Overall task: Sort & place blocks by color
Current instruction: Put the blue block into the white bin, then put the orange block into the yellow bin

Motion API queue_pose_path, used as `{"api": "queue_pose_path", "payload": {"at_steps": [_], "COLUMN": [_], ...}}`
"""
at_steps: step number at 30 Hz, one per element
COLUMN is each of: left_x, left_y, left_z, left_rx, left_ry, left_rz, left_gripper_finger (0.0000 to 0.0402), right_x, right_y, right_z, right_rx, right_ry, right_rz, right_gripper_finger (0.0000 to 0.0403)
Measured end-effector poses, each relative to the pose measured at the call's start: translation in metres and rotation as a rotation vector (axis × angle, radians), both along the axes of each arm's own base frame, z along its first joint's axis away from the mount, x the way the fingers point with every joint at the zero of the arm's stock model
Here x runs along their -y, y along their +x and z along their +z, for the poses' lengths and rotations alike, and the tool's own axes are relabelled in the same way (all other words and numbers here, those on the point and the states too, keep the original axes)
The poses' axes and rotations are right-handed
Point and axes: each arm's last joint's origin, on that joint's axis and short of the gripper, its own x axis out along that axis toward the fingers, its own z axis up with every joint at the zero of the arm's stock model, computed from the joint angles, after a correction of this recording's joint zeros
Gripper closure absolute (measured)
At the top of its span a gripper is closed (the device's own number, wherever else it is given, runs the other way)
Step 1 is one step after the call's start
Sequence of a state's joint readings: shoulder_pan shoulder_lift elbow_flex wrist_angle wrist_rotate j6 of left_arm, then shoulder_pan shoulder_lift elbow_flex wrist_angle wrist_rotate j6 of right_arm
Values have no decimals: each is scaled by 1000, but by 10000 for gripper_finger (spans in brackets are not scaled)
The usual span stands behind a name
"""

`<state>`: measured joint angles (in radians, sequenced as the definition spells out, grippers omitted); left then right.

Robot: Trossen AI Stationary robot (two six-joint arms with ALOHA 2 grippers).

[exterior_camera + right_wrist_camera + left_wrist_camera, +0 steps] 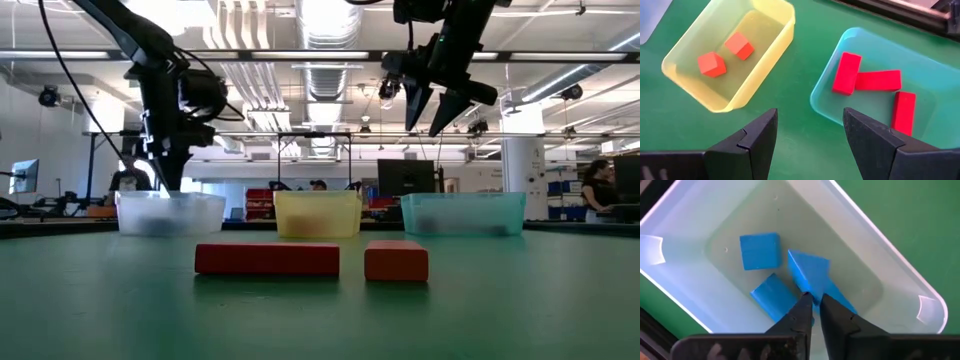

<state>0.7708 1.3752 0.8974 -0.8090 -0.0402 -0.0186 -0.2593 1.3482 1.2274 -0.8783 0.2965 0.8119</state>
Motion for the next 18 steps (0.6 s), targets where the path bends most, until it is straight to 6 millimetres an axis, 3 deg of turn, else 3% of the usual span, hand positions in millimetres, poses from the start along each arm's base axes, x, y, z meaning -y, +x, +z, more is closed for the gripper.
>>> {"api": "queue_pose_path", "payload": {"at_steps": [10, 18], "left_x": [1, 23], "left_y": [0, -6], "left_z": [7, 48], "left_rx": [25, 258], "left_ry": [21, 64], "left_rz": [0, 49], "left_gripper_finger": [347, 345], "right_x": [-13, -55], "right_y": [4, 12], "right_z": [1, 2], "right_rx": [50, 93], "right_ry": [145, 358], "right_rz": [75, 165], "right_gripper_finger": [188, 188]}}
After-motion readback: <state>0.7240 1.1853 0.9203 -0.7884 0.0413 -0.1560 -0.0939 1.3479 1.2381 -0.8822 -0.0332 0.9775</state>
